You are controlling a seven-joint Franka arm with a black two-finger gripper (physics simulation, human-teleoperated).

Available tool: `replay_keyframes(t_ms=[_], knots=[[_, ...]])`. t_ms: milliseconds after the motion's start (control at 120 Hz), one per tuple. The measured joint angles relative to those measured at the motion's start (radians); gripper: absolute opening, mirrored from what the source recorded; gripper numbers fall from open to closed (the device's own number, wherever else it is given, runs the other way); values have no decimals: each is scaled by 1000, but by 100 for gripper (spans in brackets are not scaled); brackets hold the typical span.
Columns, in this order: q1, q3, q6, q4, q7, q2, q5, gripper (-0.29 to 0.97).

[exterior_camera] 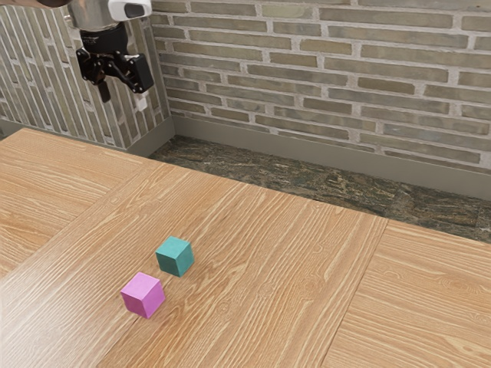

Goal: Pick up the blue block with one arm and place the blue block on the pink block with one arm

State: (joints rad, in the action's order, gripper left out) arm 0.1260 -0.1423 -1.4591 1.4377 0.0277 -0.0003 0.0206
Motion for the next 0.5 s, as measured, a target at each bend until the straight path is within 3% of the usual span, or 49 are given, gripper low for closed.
replay_keyframes(t_ms=[250, 375, 500], knots=[[-11, 3, 2, -9, 2, 2, -6, 68], [-28, 14, 63, -232, 3, 6, -11, 68], [-41, 19, 108, -283, 2, 34, -16, 68]])
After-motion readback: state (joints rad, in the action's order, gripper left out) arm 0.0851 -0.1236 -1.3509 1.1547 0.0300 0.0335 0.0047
